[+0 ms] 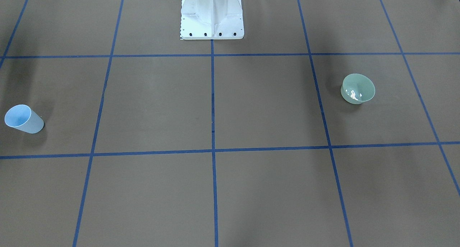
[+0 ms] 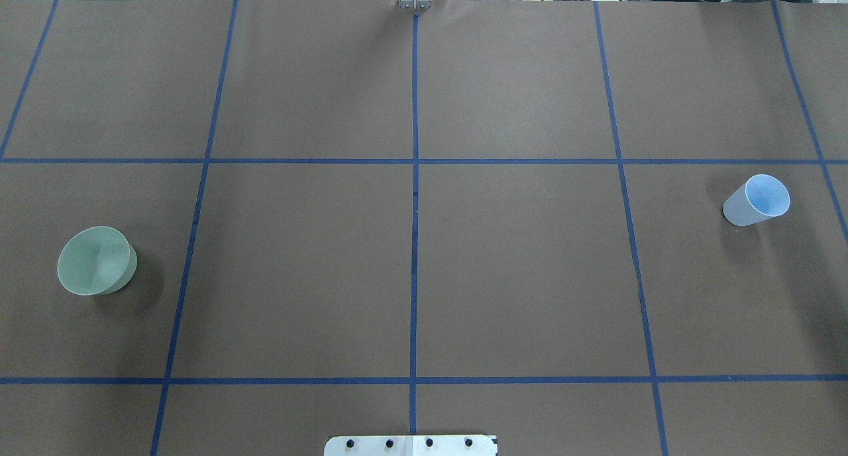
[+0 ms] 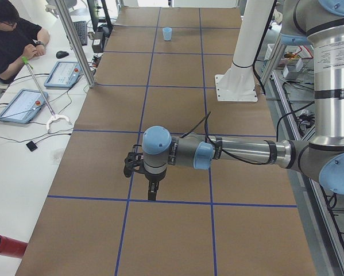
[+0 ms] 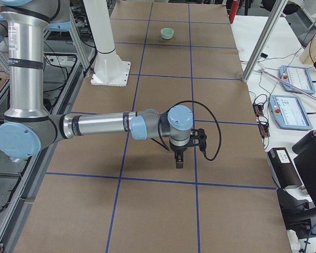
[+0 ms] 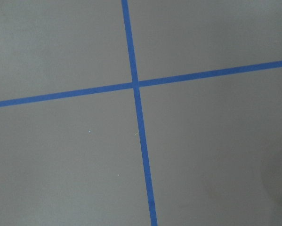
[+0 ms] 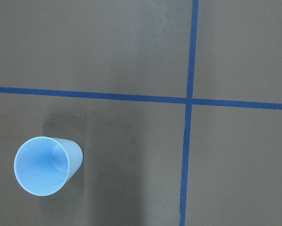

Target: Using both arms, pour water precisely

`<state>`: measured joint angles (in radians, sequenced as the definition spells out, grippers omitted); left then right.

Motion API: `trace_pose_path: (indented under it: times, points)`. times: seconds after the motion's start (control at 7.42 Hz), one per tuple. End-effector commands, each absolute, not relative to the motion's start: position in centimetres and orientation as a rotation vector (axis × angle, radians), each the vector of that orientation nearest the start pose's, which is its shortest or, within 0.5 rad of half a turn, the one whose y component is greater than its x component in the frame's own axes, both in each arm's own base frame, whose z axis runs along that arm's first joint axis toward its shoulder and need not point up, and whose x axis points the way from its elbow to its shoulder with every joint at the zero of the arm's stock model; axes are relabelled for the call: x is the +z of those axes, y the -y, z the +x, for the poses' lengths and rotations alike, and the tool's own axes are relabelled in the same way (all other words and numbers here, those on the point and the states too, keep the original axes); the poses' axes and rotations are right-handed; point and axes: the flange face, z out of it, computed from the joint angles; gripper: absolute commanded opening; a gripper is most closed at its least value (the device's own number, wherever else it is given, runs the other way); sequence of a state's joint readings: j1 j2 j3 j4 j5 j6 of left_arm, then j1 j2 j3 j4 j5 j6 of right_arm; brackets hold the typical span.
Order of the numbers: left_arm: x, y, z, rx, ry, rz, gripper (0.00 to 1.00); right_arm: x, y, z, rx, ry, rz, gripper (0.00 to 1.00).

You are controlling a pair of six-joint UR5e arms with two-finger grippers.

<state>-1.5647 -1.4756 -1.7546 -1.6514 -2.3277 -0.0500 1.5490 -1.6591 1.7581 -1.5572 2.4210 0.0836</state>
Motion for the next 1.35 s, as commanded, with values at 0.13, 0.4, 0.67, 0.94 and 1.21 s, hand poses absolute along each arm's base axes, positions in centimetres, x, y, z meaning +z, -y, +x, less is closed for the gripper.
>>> trace_pose_path:
  times: [0.13,0.4,0.67,0.94,1.21]
  points:
    - [58.3,52.0,-5.9,0.035,-0.757,0.155,1.00,60.9,45.3,5.6,0.038,0.855,0.044,0.99]
    - [58.5,53.3,-5.9,0.037,-0.760,0.157,1.00,60.3,46.0,5.6,0.042,0.854,0.038,0.99]
    - [58.9,53.1,-5.9,0.034,-0.759,0.150,1.00,59.8,46.5,5.6,0.038,0.852,0.046,0.99]
    - [59.6,52.5,-6.0,0.028,-0.760,0.138,1.00,59.5,46.7,5.6,0.036,0.854,0.053,0.99]
    - [59.6,52.4,-6.2,0.025,-0.760,0.139,1.00,59.1,47.2,5.6,0.034,0.854,0.059,0.99]
